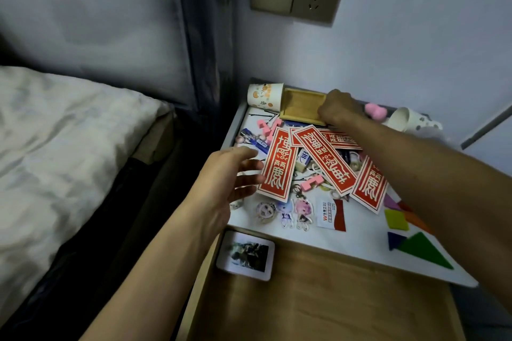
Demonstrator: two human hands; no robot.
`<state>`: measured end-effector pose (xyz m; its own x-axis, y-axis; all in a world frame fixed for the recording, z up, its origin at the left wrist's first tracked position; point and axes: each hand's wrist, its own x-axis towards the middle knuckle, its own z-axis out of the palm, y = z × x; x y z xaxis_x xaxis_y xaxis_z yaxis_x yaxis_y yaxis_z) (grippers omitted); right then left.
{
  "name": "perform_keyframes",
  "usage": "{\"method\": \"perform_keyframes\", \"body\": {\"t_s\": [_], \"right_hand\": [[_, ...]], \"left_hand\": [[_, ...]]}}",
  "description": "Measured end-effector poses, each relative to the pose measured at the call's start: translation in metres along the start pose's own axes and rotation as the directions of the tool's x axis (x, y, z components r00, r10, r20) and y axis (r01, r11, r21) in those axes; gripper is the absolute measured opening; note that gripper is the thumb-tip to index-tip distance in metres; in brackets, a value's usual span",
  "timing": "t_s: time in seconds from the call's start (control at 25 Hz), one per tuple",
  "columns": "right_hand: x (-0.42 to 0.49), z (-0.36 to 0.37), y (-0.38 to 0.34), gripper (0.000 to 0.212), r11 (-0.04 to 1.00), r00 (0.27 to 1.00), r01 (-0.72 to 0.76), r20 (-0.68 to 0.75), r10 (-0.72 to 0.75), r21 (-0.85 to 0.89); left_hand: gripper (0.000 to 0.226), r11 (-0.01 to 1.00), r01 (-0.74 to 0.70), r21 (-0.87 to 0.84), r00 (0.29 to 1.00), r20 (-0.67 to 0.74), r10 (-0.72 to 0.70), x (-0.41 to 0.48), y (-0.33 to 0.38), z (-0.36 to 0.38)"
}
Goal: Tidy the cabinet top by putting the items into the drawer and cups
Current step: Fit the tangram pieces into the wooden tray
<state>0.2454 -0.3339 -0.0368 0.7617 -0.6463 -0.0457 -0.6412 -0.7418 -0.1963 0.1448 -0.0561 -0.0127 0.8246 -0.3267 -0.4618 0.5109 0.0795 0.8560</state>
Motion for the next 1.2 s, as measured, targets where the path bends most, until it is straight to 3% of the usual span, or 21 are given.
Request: {"method": "perform_keyframes", "body": {"t_s": [0.08, 0.28, 0.44, 0.52, 0.64, 0.72, 0.8, 0.88, 0.96, 1.04, 1.08, 1.16, 1.2], "right_hand": [[0.006, 0.002, 0.0, 0.024, 0.999, 0.999, -0.026, 0.034, 0.025, 0.027], [0.007, -0.018, 0.015, 0.013, 0.945, 0.998, -0.024, 0.059, 0.005, 0.327], [-0.036, -0.056, 0.033, 0.027, 0.903, 1.0, 0.021, -0.026, -0.01, 0.43], [-0.079, -0.068, 0.047, 0.03, 0.807, 0.999, 0.033, -0.036, -0.015, 0.589], [-0.168, -0.064, 0.075, 0.045, 0.534, 0.99, 0.015, 0.061, -0.124, 0.845], [-0.222, -0.051, 0.097, 0.064, 0.388, 0.977, -0.057, 0.13, -0.166, 0.92], [-0.259, -0.038, 0.113, 0.069, 0.335, 0.964, -0.142, 0.207, -0.168, 0.932], [-0.275, -0.029, 0.126, 0.065, 0.358, 0.943, -0.19, 0.271, -0.192, 0.914], [-0.267, -0.03, 0.142, 0.055, 0.563, 0.938, -0.088, 0.259, -0.232, 0.822], [-0.243, -0.037, 0.171, 0.044, 0.832, 0.959, 0.104, 0.165, -0.228, 0.544], [-0.231, -0.041, 0.187, 0.041, 0.919, 0.965, 0.17, 0.128, -0.228, 0.357], [-0.215, -0.038, 0.212, 0.04, 0.973, 0.956, 0.217, 0.186, -0.228, 0.079], [-0.213, -0.033, 0.22, 0.042, 0.974, 0.941, 0.225, 0.253, -0.224, 0.025]], "left_hand": [[0.014, 1.0, 0.006, 0.004, 1.0, 0.009, -0.006, 0.001, -0.001, 0.001], [0.014, 1.0, 0.011, 0.01, 0.999, 0.035, -0.011, -0.004, -0.006, 0.01], [0.016, 0.998, -0.033, 0.045, 0.997, 0.078, 0.03, -0.014, -0.017, 0.022], [0.019, 0.996, -0.055, 0.066, 0.993, 0.107, 0.048, -0.019, -0.025, 0.03], [0.03, 0.998, -0.047, 0.051, 0.979, 0.201, 0.036, -0.034, -0.04, 0.042], [0.034, 0.999, -0.027, 0.028, 0.967, 0.256, 0.019, -0.047, -0.053, 0.052], [0.032, 1.0, -0.006, 0.002, 0.972, 0.234, 0.005, -0.055, -0.067, 0.061], [0.026, 1.0, 0.0, -0.02, 0.983, 0.185, 0.004, -0.06, -0.079, 0.068], [0.019, 0.999, -0.007, -0.038, 0.989, 0.145, 0.013, -0.063, -0.084, 0.069], [0.019, 0.999, -0.012, -0.037, 0.992, 0.129, 0.016, -0.063, -0.087, 0.07], [0.02, 0.999, -0.012, -0.033, 0.991, 0.131, 0.016, -0.062, -0.088, 0.071], [0.021, 1.0, -0.008, -0.015, 0.989, 0.146, 0.01, -0.059, -0.088, 0.072], [0.02, 1.0, -0.005, -0.004, 0.988, 0.153, 0.006, -0.057, -0.089, 0.073]]}}
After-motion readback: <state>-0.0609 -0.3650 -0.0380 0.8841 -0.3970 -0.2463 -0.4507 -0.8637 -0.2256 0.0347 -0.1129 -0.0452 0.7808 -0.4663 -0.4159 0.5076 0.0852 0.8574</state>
